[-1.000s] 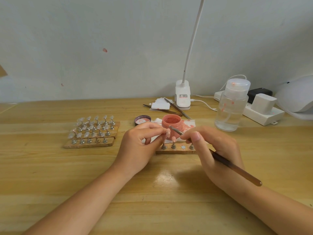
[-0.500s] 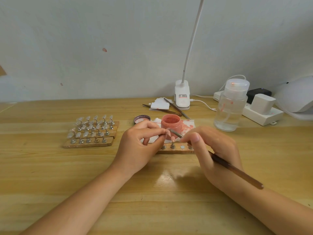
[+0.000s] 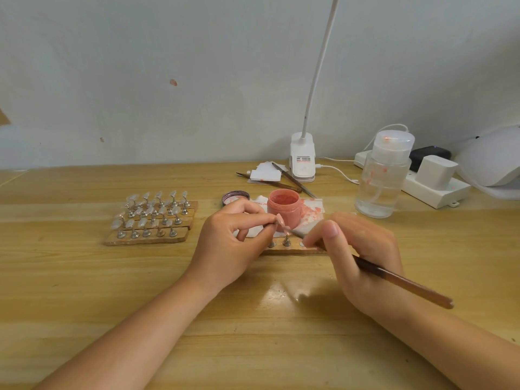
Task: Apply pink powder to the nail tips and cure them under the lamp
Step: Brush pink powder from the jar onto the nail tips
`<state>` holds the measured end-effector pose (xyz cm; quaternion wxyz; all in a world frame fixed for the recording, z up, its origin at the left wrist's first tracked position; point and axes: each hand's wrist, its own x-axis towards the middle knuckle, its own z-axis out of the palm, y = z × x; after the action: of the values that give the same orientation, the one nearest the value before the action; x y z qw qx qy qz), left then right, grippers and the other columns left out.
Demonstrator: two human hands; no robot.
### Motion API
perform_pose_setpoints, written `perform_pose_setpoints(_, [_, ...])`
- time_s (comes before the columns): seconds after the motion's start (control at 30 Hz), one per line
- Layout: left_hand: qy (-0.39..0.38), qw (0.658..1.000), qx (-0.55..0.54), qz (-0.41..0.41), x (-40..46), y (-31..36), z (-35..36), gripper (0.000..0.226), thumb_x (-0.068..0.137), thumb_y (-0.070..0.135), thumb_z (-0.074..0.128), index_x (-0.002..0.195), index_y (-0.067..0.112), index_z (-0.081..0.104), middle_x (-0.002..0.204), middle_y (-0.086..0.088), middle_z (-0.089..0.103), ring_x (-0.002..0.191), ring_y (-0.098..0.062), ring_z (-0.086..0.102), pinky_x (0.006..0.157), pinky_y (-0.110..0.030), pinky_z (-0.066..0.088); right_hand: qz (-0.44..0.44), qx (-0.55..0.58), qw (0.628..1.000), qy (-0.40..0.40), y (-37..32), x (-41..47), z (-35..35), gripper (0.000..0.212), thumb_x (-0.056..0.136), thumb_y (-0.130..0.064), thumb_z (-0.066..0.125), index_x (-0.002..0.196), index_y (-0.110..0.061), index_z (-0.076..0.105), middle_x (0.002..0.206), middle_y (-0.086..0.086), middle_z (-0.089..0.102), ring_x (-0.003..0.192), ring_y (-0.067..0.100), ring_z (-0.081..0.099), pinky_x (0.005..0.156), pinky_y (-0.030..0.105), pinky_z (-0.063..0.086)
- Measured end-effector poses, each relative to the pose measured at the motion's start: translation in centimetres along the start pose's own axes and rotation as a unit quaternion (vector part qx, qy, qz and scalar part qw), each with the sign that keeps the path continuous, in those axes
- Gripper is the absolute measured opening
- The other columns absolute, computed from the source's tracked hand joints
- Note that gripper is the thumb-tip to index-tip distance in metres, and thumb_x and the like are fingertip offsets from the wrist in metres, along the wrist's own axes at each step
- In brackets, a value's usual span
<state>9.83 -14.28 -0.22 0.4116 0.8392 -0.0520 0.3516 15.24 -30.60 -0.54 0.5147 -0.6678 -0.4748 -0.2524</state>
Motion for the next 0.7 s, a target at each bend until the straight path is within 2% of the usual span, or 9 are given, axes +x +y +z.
perform_pose_setpoints(0.07, [-0.001,1.000,0.000,0.000,-0.01,-0.09,0.01,0.030,0.074,-0.003,0.070,0.087,0.024,0.069,0.074,0.010,0.058,0.049,-0.003,0.036,0.057,-0.007,0.032,0.000,-0.012,1.000,-0.001,0.04,0.07,0.10,0.048,0.096,-0.035,0.035,0.076,-0.008,0.069,0.074,-0.016,0.057,0.069,0.000,0.056,0.063,0.012,0.041])
perform_pose_setpoints(0.23, [0.001,1.000,-0.001,0.017,0.03,0.01,-0.04,0.036,0.074,0.001,0.070,0.085,0.035,0.066,0.074,0.012,0.057,0.049,-0.004,0.035,0.058,-0.006,0.033,0.015,0.014,1.000,0.004,0.21,-0.13,-0.11,0.056,0.097,-0.039,0.032,0.066,-0.008,0.067,0.062,-0.009,0.059,0.061,0.002,0.055,0.057,0.014,0.041])
perform_pose_setpoints(0.37, [-0.006,1.000,-0.001,0.015,0.06,-0.16,0.00,0.027,0.075,0.002,0.070,0.089,0.025,0.069,0.077,0.009,0.059,0.050,-0.005,0.035,0.056,-0.006,0.031,0.011,-0.005,1.000,-0.001,0.02,0.11,0.06,0.041,0.096,-0.038,0.034,0.077,-0.020,0.065,0.072,-0.020,0.056,0.068,-0.002,0.056,0.062,0.013,0.042])
perform_pose_setpoints(0.5, [-0.008,1.000,-0.008,0.018,0.06,-0.05,0.04,0.026,0.076,0.007,0.069,0.086,0.031,0.067,0.077,0.010,0.059,0.051,-0.006,0.034,0.056,-0.007,0.031,0.023,0.029,0.999,0.005,0.06,0.02,-0.13,0.051,0.096,-0.039,0.033,0.068,-0.012,0.066,0.063,-0.012,0.059,0.061,0.000,0.057,0.056,0.011,0.042])
perform_pose_setpoints(0.6, [-0.011,1.000,-0.005,0.027,0.09,-0.14,0.05,0.024,0.076,0.009,0.068,0.087,0.030,0.067,0.079,0.009,0.060,0.052,-0.006,0.034,0.057,-0.007,0.031,0.008,0.009,1.000,0.004,-0.24,0.27,0.02,0.033,0.095,-0.036,0.036,0.082,-0.024,0.064,0.074,-0.023,0.056,0.069,-0.004,0.057,0.063,0.011,0.042])
perform_pose_setpoints(0.7, [-0.011,1.000,-0.006,0.028,0.09,-0.18,0.04,0.022,0.076,0.008,0.068,0.087,0.028,0.068,0.078,0.011,0.060,0.051,-0.004,0.035,0.056,-0.007,0.031,0.021,0.022,1.000,-0.007,-0.05,0.10,0.11,0.046,0.095,-0.038,0.037,0.071,-0.014,0.068,0.066,-0.016,0.058,0.062,-0.003,0.056,0.059,0.010,0.041])
